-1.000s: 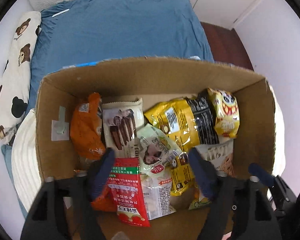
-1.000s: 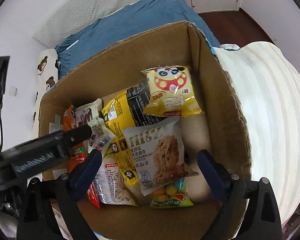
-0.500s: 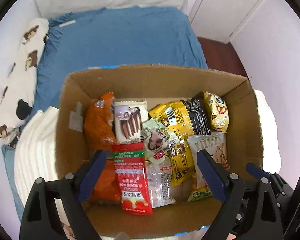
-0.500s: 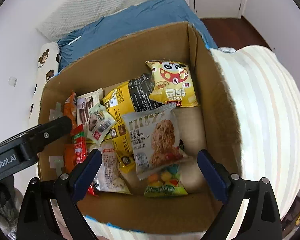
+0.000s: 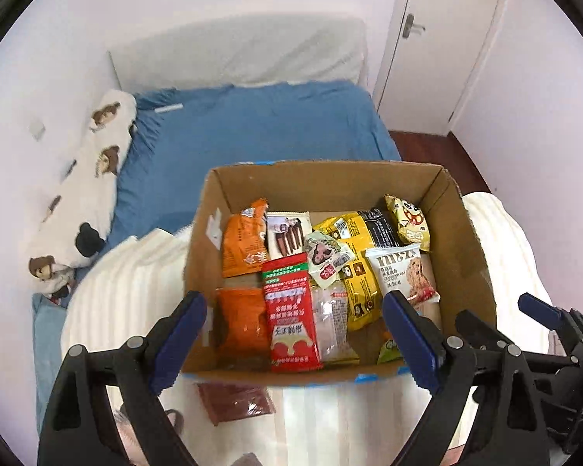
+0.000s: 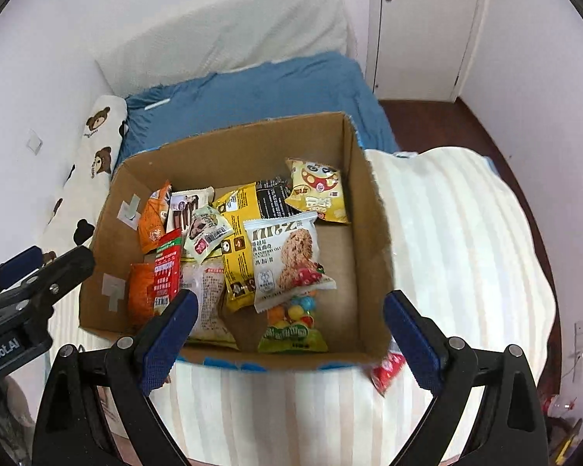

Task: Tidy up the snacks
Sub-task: 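Move both tools back toward the red and brown packets on the bed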

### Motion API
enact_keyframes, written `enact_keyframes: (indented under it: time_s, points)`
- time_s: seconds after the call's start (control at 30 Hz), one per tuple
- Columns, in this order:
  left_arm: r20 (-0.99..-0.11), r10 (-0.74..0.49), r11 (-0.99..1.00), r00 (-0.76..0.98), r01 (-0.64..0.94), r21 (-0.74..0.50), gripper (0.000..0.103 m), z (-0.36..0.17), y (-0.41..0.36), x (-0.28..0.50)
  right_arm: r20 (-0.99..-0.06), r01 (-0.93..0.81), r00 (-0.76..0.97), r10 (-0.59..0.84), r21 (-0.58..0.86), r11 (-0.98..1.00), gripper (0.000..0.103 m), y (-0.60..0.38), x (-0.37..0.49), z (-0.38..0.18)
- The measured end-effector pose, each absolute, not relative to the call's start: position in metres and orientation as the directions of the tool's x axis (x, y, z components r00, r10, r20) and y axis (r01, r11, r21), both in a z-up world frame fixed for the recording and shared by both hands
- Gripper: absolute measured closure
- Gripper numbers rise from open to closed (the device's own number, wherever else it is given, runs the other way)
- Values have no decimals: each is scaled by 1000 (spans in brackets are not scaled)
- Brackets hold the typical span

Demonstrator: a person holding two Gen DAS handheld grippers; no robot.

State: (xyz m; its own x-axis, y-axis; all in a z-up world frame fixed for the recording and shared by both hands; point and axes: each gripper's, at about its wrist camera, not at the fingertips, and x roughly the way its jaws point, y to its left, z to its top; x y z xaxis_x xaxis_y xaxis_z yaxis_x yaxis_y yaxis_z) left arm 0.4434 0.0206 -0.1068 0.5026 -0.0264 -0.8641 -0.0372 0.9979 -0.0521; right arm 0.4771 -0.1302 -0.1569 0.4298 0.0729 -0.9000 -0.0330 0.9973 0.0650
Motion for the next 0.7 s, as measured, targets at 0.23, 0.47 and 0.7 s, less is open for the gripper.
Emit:
enact_keyframes:
  time_s: [0.23,0.47,0.7]
  points:
    - [-826,-19,997,564,-46,-55,10,-90,19,396,-862,-53,502,68,48,997,5,-129,432,-125]
    - [-813,-29,991,582,-92,-101,10,-94,22,362,-848,-24,530,16,4,1000,5,-135,392,-106]
    - [-862,-14,981,507,-158,-109,10,-141,19,350,-906,48,420,51,78,996,5,-191,394,-161]
